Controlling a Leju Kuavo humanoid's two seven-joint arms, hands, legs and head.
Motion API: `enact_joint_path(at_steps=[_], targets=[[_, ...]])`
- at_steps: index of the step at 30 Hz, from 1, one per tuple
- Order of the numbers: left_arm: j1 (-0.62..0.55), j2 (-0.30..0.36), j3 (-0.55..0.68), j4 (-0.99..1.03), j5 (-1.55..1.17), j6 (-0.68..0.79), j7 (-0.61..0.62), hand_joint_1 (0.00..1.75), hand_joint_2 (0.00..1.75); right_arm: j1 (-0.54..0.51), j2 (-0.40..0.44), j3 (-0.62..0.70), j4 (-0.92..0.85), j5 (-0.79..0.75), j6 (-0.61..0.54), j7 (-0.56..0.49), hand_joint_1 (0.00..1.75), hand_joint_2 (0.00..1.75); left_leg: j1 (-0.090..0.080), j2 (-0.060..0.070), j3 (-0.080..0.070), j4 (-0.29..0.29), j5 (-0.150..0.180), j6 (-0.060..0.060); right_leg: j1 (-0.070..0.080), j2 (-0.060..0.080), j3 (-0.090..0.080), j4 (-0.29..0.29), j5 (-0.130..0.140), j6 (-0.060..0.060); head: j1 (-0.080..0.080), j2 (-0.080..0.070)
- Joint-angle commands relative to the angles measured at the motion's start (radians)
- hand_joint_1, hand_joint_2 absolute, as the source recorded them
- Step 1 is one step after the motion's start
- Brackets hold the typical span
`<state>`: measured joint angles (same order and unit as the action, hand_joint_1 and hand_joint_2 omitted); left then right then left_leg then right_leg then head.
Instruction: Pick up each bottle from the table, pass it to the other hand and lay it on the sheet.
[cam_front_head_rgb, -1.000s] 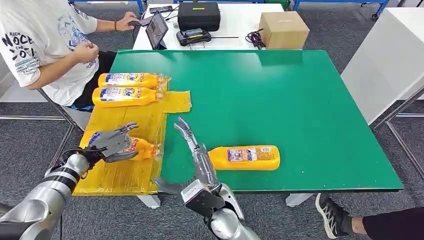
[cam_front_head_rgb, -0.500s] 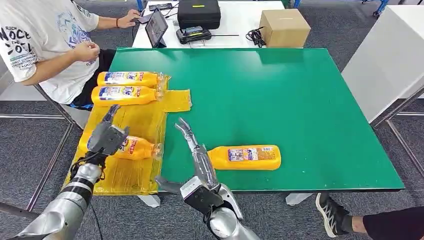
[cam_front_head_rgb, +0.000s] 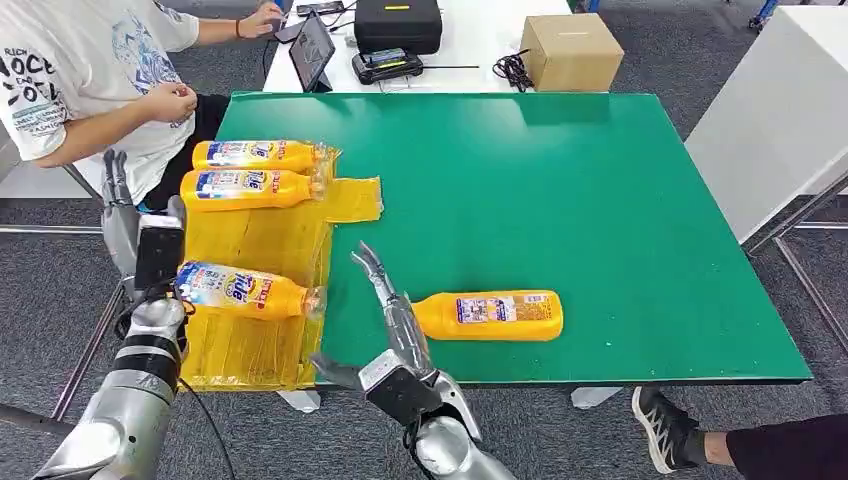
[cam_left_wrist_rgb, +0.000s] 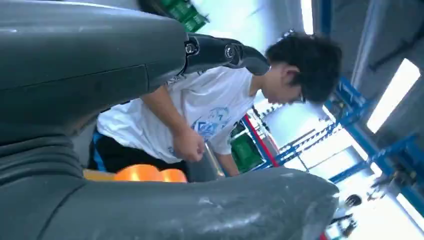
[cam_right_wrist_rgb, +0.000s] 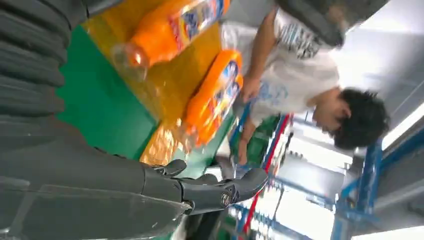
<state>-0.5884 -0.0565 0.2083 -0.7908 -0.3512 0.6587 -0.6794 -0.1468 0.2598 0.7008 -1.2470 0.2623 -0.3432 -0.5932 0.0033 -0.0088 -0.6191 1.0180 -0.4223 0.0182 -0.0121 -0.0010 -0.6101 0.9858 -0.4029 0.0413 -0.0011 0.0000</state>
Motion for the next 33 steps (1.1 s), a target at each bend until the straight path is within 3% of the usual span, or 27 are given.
enact_joint_path(at_steps=[1, 2, 7, 8, 10, 16, 23, 33], targets=[[0.033, -0.041, 0.037, -0.050, 0.108, -0.083, -0.019, 0.00, 0.00, 0.007, -0.087, -0.067, -0.059, 0.097, -0.063, 0.067, 0.00, 1.75, 0.000, 0.000, 0.004, -0.001, -0.001, 0.000, 0.000, -0.001, 0.004, -0.002, -0.001, -0.001, 0.000, 0.000], [0.033, -0.041, 0.037, -0.050, 0.108, -0.083, -0.019, 0.00, 1.75, 0.007, -0.087, -0.067, -0.059, 0.097, -0.063, 0.067, 0.00, 1.75, 0.000, -0.001, 0.002, -0.001, 0.000, 0.000, 0.000, -0.001, 0.003, -0.001, -0.001, 0.000, 0.000, 0.000], [0.135, -0.076, 0.003, -0.114, 0.177, -0.163, -0.019, 0.00, 1.75, -0.099, -0.220, -0.175, -0.039, 0.335, -0.048, 0.269, 0.00, 1.75, -0.001, 0.000, 0.003, -0.001, 0.000, 0.000, 0.000, 0.000, 0.003, -0.002, 0.000, 0.000, 0.000, 0.000], [0.149, -0.081, -0.005, -0.127, 0.179, -0.157, -0.019, 0.00, 1.75, -0.098, -0.219, -0.208, -0.042, 0.336, -0.018, 0.254, 0.00, 1.75, -0.001, 0.000, 0.003, -0.002, 0.000, 0.000, -0.001, -0.001, 0.003, -0.002, 0.000, 0.000, 0.000, 0.000], [0.206, -0.074, -0.041, -0.185, 0.166, -0.156, -0.019, 0.00, 1.75, -0.126, -0.251, -0.222, -0.011, 0.371, 0.092, 0.352, 0.00, 1.75, -0.001, -0.001, 0.002, -0.001, 0.000, 0.000, -0.001, -0.001, 0.003, -0.002, 0.000, 0.000, 0.000, 0.000], [0.395, -0.090, -0.035, -0.346, 0.115, -0.149, -0.018, 0.00, 1.75, -0.151, -0.368, -0.234, 0.034, 0.520, 0.204, 0.501, 0.00, 1.75, -0.002, 0.001, 0.006, -0.001, -0.002, 0.000, -0.002, 0.000, 0.007, -0.003, -0.001, 0.000, 0.000, 0.000], [0.347, -0.087, -0.033, -0.272, 0.086, -0.174, -0.019, 0.00, 1.75, -0.175, -0.355, -0.232, 0.122, 0.467, 0.262, 0.507, 0.00, 1.75, -0.001, 0.000, 0.001, 0.000, -0.002, 0.000, -0.001, -0.001, 0.002, -0.001, 0.000, 0.000, 0.000, 0.000], [0.367, -0.112, -0.132, -0.306, -0.019, -0.165, 0.011, 0.00, 1.75, -0.156, -0.384, -0.229, 0.125, 0.417, 0.301, 0.505, 0.00, 1.75, -0.001, -0.001, 0.001, 0.000, -0.002, 0.001, -0.001, -0.001, 0.002, -0.001, -0.001, 0.000, 0.000, 0.000]])
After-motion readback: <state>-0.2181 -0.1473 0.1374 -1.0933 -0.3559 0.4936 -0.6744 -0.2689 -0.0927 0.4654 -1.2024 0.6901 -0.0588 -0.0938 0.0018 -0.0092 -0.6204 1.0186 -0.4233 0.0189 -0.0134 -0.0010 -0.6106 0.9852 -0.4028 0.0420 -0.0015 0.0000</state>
